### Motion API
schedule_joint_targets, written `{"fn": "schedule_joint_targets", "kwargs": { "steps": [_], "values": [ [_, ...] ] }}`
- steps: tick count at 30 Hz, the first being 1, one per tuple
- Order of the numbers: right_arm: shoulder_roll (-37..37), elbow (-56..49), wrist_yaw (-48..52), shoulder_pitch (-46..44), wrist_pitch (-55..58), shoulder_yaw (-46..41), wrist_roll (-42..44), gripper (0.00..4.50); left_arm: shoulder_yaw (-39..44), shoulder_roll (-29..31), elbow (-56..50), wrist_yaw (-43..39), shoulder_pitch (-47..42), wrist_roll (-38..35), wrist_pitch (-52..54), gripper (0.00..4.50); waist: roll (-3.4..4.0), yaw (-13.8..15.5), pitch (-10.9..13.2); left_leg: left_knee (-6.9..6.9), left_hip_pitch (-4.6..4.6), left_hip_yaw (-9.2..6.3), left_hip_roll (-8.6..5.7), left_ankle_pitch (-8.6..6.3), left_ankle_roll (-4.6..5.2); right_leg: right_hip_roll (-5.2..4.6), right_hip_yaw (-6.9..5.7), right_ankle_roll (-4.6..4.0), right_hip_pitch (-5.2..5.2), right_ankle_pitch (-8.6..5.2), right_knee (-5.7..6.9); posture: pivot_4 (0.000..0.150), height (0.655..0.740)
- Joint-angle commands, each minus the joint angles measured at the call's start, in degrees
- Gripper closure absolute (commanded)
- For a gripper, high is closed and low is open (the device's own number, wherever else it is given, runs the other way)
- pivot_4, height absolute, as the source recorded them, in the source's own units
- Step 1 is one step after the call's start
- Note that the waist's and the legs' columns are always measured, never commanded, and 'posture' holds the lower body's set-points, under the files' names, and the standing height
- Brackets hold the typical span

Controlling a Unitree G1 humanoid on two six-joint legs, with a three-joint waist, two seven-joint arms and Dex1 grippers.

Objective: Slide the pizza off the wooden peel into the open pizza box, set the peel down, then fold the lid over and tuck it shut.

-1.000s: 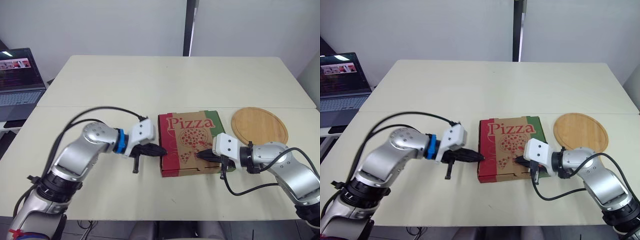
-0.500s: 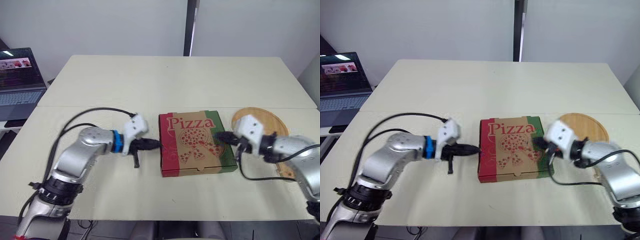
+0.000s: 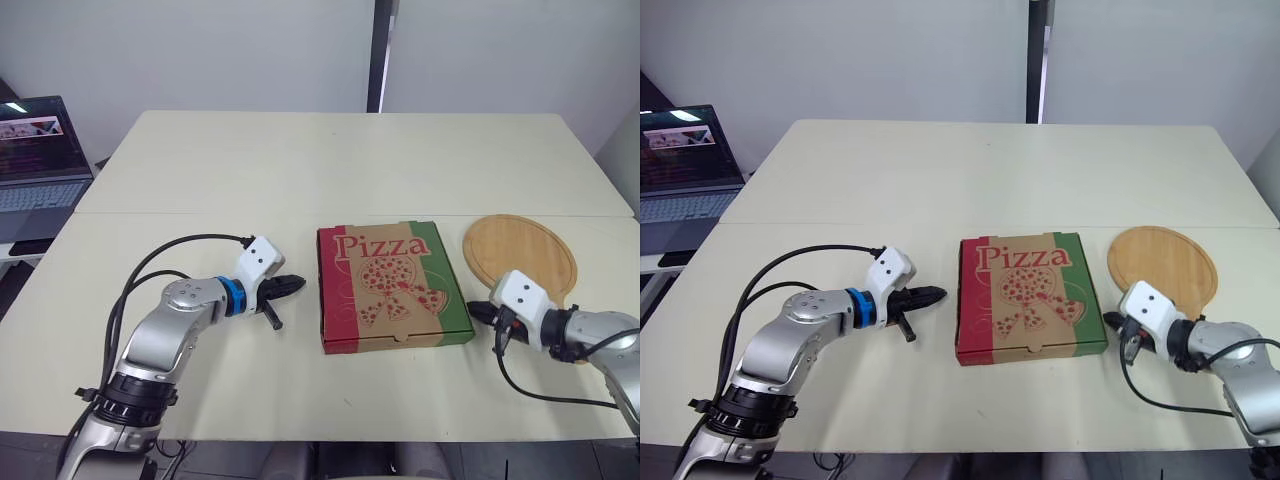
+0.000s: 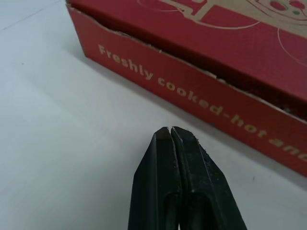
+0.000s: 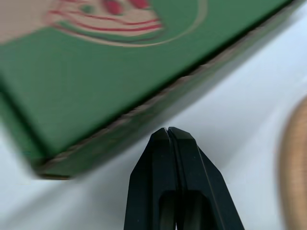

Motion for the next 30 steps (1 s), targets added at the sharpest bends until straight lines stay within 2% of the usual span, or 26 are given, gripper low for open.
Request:
{"fn": "schedule_joint_targets", "kwargs": {
  "steps": [1,7,13,16,20,22,25,30],
  "values": [
    [0.5,-5.7,1.2,0.6,2.5,0.2,3.4,4.47,0.4,0.2,-1.4,0.3,-0.5,-0.1,-0.4,4.5,0.0,0.0,0.0,0.0,0.01,-0.01,0.0,0.0,0.0,0.0,-0.01,0.0,0.0,0.0,0.0,0.15,0.74],
    [1.3,-8.2,0.7,0.9,4.2,1.8,4.2,4.47,0.3,0.3,-0.9,0.2,-0.7,-0.2,-0.4,4.5,0.0,0.1,0.0,0.0,0.01,-0.02,-0.01,0.0,0.0,0.0,-0.01,0.0,0.01,0.0,-0.01,0.15,0.74],
    [-0.2,-5.7,0.4,1.2,2.2,0.1,2.0,4.47,1.1,1.2,-2.6,-0.2,1.5,-1.0,0.1,4.5,0.0,0.1,0.0,0.0,0.01,-0.02,-0.01,0.0,0.0,0.0,-0.02,0.0,0.01,0.0,-0.01,0.15,0.74],
    [-0.9,-4.7,0.0,2.4,3.3,-4.0,3.1,4.47,4.5,3.3,-4.9,-0.4,4.4,-2.4,0.5,4.5,0.0,0.1,0.0,-0.01,0.0,-0.01,0.0,0.0,0.0,0.0,-0.01,0.0,0.0,0.0,-0.02,0.15,0.74],
    [-1.4,-4.0,1.0,5.7,3.3,-13.9,6.0,4.47,13.8,7.7,-5.7,-0.6,11.1,-4.3,-0.8,4.5,0.01,0.1,0.0,-0.04,0.0,-0.02,0.02,0.0,0.0,0.01,-0.01,0.0,-0.01,0.0,-0.02,0.15,0.74],
    [-0.9,-1.4,-0.2,6.6,0.0,-18.4,5.0,4.47,18.2,9.4,-6.1,-1.9,15.3,-5.4,-2.4,4.5,0.02,0.1,0.0,-0.05,0.03,0.0,0.03,0.0,0.0,0.01,-0.01,0.0,0.0,0.0,-0.03,0.15,0.74],
    [-2.2,8.5,-1.7,7.6,-6.4,-26.1,1.9,4.47,26.5,10.4,-4.9,-0.9,23.4,-4.8,-5.1,4.5,0.02,0.1,0.0,-0.06,0.09,0.05,0.0,-0.01,0.01,-0.02,0.04,0.0,0.09,-0.01,-0.05,0.15,0.74],
    [-5.8,23.2,-0.9,6.5,-12.5,-30.9,0.2,4.47,30.4,12.2,-0.9,-1.6,30.6,-2.3,-11.0,4.5,0.04,0.4,0.0,-0.11,0.19,0.12,0.0,-0.09,0.15,-0.02,0.05,-0.02,0.15,-0.02,-0.06,0.15,0.74]
  ]
}}
